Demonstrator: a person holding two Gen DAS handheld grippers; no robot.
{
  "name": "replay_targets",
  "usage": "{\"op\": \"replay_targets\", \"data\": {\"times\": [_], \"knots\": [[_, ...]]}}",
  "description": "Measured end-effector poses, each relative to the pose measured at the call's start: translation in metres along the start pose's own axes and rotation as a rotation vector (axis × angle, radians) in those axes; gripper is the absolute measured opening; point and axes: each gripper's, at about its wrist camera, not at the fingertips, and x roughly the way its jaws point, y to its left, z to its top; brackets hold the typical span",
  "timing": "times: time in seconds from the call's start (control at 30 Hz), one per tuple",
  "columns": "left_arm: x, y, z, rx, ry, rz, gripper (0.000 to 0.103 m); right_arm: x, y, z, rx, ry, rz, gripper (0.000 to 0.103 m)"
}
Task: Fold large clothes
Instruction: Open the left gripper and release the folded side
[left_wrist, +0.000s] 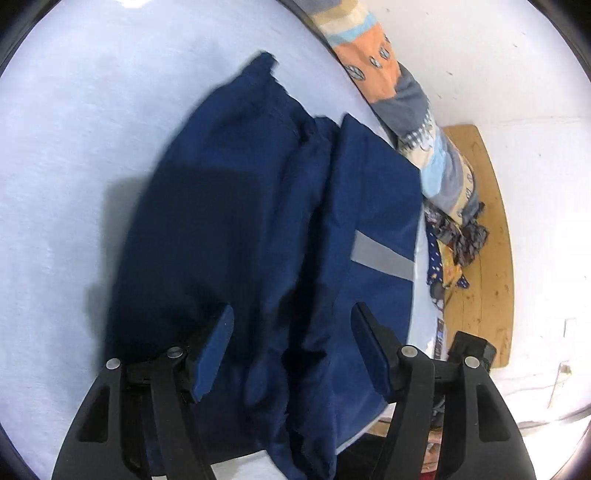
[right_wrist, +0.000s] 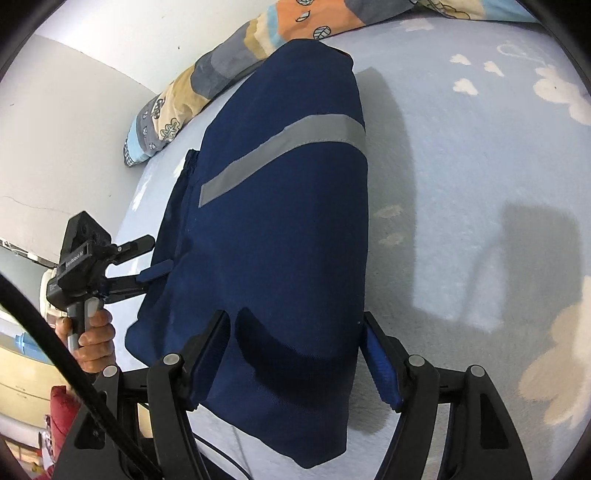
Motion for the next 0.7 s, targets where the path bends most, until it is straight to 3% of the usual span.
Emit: {"op": "replay_targets", "data": {"times": [0.17, 0.23, 0.37, 0.43, 0.63, 0.7], "knots": [[0.02, -0.033, 0.003, 0.077, 0.044, 0.03, 0.065, 0.007, 0.006, 0.007, 0.003, 0.008, -0.007, 0.077], [0.025, -0.043, 0.004, 0.115, 0.042, 0.075, 0.065, 0.009, 0.007, 0.009, 0.006, 0.009, -0.006, 0.077], [0.038, -0.053, 0.007, 0.133, 0.056, 0.085, 0.074, 0.01, 0.004, 0.005, 0.013, 0.013, -0.002, 0.079], [0.043, -0.056, 0.006, 0.147, 0.055, 0.129, 0.074, 0.01, 0.002, 0.005, 0.021, 0.015, 0.0, 0.079], [0.015, -0.054, 0.01, 0.173, 0.0, 0.184, 0.074, 0.008, -0.004, 0.004, 0.034, 0.022, 0.021, 0.079], [0.01, -0.044, 0.013, 0.143, 0.004, 0.19, 0.082, 0.009, -0.004, 0.004, 0.035, 0.023, 0.021, 0.079]]}}
